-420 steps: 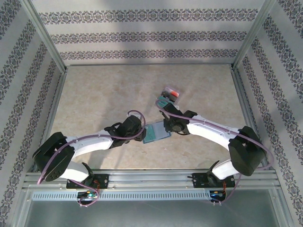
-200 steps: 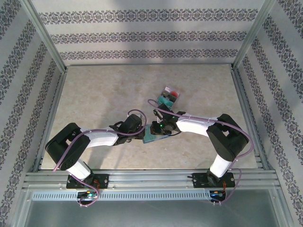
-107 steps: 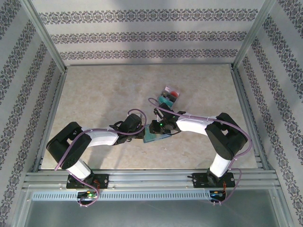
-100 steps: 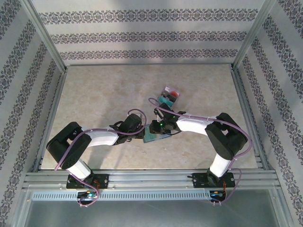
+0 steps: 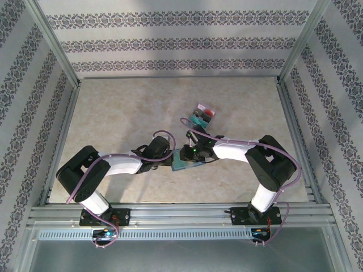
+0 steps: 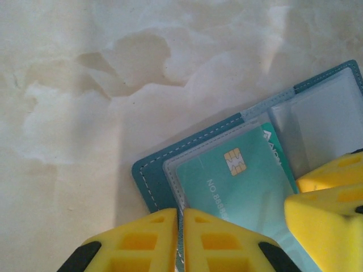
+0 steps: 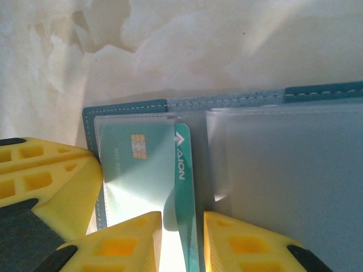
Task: Take the credit cards out of the card holder
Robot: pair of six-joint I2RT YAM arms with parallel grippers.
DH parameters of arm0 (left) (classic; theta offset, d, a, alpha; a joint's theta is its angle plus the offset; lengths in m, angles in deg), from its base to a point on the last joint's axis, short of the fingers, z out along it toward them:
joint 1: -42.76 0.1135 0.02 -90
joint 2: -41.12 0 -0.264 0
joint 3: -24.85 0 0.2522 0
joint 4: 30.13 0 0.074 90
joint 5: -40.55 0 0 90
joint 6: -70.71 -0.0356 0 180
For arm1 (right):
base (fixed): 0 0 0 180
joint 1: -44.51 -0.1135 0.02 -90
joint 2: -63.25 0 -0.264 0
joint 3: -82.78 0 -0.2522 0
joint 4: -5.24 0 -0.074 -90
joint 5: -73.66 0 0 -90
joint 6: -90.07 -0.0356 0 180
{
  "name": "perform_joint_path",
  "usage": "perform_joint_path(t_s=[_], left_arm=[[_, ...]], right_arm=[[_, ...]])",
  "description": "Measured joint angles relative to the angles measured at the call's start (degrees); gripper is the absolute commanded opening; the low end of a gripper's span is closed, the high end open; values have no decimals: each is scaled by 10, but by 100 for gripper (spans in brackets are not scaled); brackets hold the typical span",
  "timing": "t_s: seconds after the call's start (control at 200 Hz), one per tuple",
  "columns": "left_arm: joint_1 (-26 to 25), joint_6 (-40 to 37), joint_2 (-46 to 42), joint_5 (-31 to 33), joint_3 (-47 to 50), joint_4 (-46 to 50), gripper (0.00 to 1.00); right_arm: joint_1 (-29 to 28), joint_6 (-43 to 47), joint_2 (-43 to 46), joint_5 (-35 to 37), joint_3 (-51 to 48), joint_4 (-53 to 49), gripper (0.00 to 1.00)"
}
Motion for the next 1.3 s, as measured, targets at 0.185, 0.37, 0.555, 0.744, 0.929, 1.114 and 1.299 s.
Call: perform_joint_path(t_s=[0.185, 0.37, 0.555, 0.744, 0.929, 1.114, 1.299], left_arm=[[1, 0, 0, -2, 0, 0, 11], [1, 0, 2, -2, 0, -4, 11], [1, 0, 2, -2, 0, -4, 10], [1, 0, 2, -2, 0, -4, 10], [1, 0, 2, -2, 0, -4, 10], [1, 0, 2, -2, 0, -4, 10], [1, 0, 2, -2, 0, -4, 11]], right_arm=[[11, -16, 3, -32, -20, 38, 24], [28, -45, 20, -81, -62, 100, 23], [41, -76, 29, -120, -92, 159, 23], [42, -102, 30, -141, -103, 199, 21], [42, -126, 18, -160, -112, 249, 21], [44, -135, 16, -165, -120, 271, 17], [56, -138, 20, -178, -136, 295, 16]])
